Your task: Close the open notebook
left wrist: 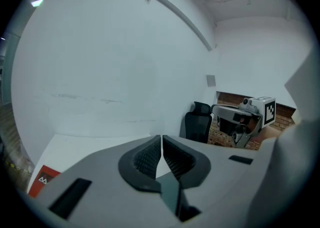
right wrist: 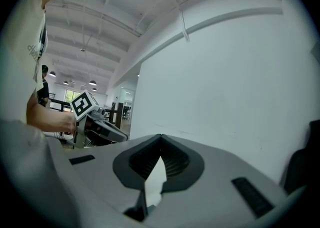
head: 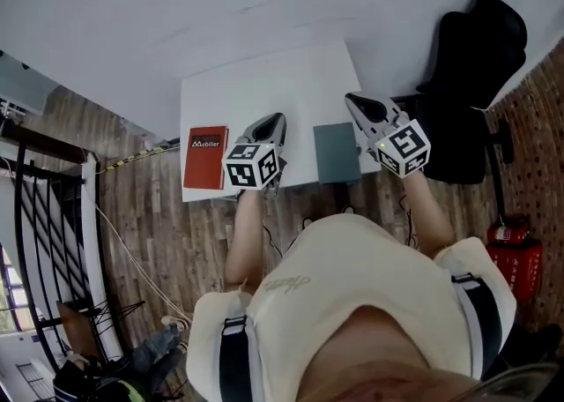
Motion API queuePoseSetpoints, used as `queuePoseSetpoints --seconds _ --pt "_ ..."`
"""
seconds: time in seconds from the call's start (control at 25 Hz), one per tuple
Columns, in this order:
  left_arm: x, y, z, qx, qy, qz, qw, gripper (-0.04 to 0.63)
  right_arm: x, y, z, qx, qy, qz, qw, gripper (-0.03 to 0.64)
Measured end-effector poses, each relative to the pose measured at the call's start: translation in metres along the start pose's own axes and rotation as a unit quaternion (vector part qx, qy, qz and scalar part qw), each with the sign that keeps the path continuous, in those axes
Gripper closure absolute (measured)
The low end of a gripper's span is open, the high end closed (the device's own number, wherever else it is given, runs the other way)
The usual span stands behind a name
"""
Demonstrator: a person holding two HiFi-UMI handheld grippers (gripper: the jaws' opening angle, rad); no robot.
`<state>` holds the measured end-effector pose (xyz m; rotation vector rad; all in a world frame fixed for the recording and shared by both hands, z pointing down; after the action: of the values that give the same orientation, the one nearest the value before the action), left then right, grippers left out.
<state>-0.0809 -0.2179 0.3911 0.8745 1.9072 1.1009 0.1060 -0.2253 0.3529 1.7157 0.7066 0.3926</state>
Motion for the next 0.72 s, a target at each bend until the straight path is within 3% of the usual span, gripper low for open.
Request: queuePoseSetpoints --seconds 0.28,0.52,0.6,0.72 --pt "0.001 -0.048 0.002 -0.067 -0.011 0.030 0.9972 0.568 -0.001 -0.033 0.022 0.040 0.020 0.029 0.999 0.609" --pt "-0.002 -0.087 0.002 -0.095 -0.031 0.075 0.9922 0.568 -0.004 -0.058 0.035 0.066 0.033 0.048 0.996 0.609" --pt "-0.004 -0.101 0.003 -0.123 -0.047 0.094 0.9869 0.568 -0.006 -0.066 0.038 0.069 0.040 0.051 0.996 0.609" --pt "-0.003 -0.116 0.007 -0.185 -0.073 0.123 0.9723 0.566 -0.009 -0.074 0.038 0.063 0.049 0.061 0.995 0.609"
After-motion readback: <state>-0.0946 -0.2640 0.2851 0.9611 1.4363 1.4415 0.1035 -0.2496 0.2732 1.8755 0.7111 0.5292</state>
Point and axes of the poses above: the fingertips, and each gripper's own axes: x backward along the fingers, z to its right, y out of its underside, the point moved 3 cm from there along x, backward along the fingers, and after that the axes turned 7 degrees about x, right-handed, at the moved point
